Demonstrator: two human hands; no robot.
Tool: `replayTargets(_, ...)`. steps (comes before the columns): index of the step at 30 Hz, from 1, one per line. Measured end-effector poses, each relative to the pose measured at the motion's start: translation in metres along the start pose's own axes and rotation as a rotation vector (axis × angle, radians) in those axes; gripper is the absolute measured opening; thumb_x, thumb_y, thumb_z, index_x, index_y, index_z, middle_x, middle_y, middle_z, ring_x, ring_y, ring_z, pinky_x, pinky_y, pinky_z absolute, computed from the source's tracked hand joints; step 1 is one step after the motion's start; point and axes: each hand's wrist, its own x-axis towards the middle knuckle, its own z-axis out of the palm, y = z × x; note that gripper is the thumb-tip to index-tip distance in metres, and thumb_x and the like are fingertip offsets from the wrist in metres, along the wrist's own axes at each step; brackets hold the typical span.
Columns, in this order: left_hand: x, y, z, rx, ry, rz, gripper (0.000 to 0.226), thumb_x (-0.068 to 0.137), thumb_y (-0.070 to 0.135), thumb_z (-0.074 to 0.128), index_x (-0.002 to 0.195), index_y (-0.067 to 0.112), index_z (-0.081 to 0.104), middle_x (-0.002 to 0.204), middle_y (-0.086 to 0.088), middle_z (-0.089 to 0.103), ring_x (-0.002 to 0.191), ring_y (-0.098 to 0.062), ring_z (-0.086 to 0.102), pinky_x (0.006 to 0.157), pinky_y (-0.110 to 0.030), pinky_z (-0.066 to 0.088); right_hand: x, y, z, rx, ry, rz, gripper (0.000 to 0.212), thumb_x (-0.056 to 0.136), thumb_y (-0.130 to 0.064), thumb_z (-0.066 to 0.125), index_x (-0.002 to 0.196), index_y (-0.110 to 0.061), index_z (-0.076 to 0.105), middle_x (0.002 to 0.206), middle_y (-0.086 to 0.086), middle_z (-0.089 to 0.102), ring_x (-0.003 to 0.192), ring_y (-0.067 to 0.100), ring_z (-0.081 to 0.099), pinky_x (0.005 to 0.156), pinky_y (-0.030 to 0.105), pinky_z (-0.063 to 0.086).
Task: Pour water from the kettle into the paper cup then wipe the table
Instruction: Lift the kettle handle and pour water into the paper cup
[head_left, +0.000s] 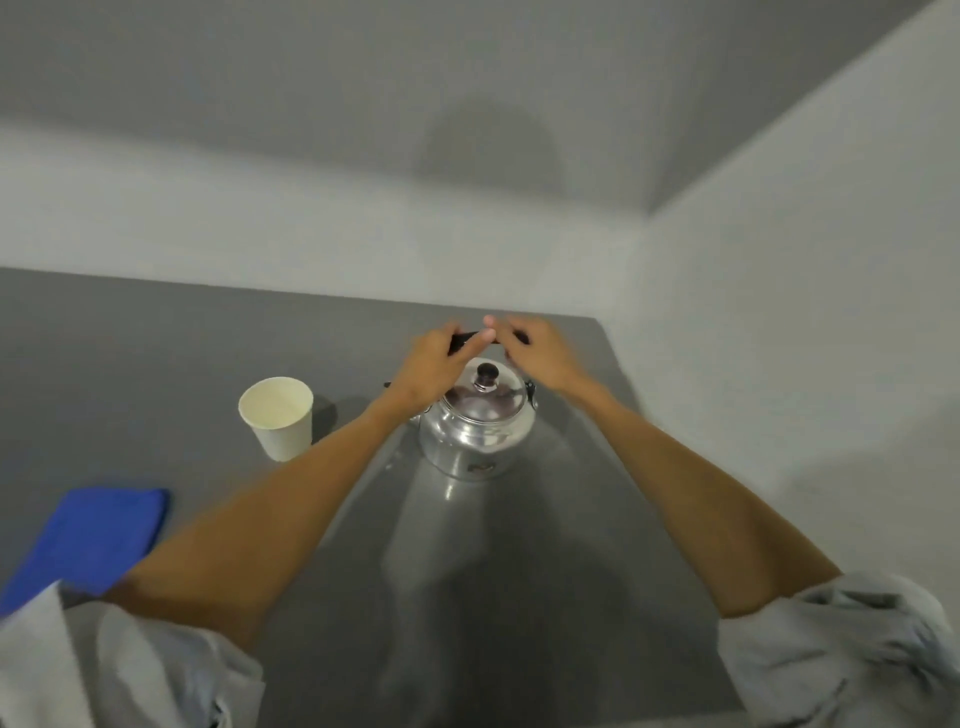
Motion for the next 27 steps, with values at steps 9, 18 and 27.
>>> replayTargets(9,-0.001,0.003,0.001,-0.105,0.111,0.017,0.042,0.089,0.047,0.053,0.063,0.014,0.045,0.054,0.002,0.039,0.044,-0.004,0.033,0.047,-0.013,0.033,0.011,-0.004,0.013,0.094,0.203,-0.026,0.058,0.087,-0.048,0.054,0.043,-0.015,0.038,0.037,-0.008,0.023,0.039,0.008,0.021,0.044,0.022,0.022)
replayTargets(18,0.023,0.086,-0.058,-0.058,0.256,0.266,0.041,0.088,0.049,0.053,0.080,0.009,0.059,0.058,0.007,0.049,0.050,-0.002,0.042,0.054,-0.012,0.038,0.028,-0.098,-0.049,0.092,0.385,-0.255,0.062,0.086,-0.042,0.057,0.050,0.007,0.040,0.045,0.018,0.031,0.042,0.013,0.025,0.049,0.028,0.029)
replayTargets(27,0.012,0.115,-0.139,-0.056,0.118,0.305,0.039,0.082,0.055,0.059,0.100,0.021,0.057,0.079,0.003,0.059,0.074,-0.009,0.056,0.067,-0.024,0.050,0.029,-0.167,-0.057,0.038,0.424,-0.336,0.055,0.081,-0.037,0.060,0.045,-0.002,0.037,0.043,0.005,0.027,0.047,0.018,0.027,0.053,0.031,0.030)
